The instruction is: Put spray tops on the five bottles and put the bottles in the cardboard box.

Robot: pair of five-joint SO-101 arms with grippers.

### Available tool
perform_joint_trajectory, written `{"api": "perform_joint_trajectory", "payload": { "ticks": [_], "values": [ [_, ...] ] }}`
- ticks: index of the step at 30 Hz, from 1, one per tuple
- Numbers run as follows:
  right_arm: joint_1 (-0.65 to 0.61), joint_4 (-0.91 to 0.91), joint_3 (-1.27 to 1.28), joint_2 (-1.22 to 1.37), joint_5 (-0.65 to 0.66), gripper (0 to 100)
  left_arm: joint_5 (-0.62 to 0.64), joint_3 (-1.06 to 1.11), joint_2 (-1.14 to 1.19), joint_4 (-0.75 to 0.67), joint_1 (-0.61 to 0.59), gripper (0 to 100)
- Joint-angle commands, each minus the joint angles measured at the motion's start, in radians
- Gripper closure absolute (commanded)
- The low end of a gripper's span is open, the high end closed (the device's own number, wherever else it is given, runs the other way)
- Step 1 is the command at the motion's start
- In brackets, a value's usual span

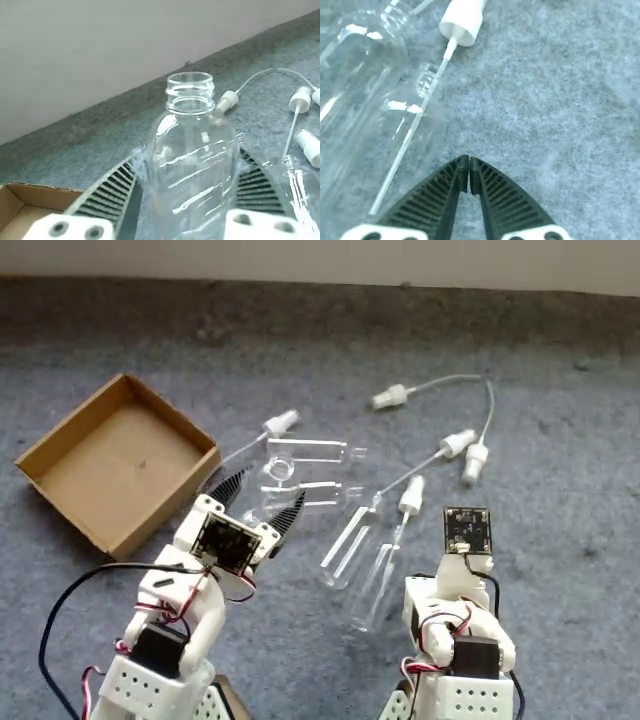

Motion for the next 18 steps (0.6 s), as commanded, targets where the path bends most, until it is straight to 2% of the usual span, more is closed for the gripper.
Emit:
{"api": "perform_joint_trajectory", "payload": {
  "ticks": [1,5,9,14,18],
  "values": [
    [0.01,-0.001,0.13,-0.008,0.012,99.2,0.012,0.038,-0.067,-0.095,-0.012,88],
    [0.012,-0.01,0.13,-0.008,0.012,99.2,0.012,0.036,-0.058,-0.095,-0.012,88],
    [0.012,-0.107,0.113,-0.008,0.038,99.2,0.011,0.036,-0.058,-0.094,-0.012,88],
    [0.013,-0.176,0.033,-0.008,0.333,99.1,0.028,0.036,-0.058,-0.092,-0.012,88],
    [0.013,-0.18,0.019,-0.008,0.407,99.1,0.206,0.035,-0.058,-0.101,-0.013,88]
  ]
}}
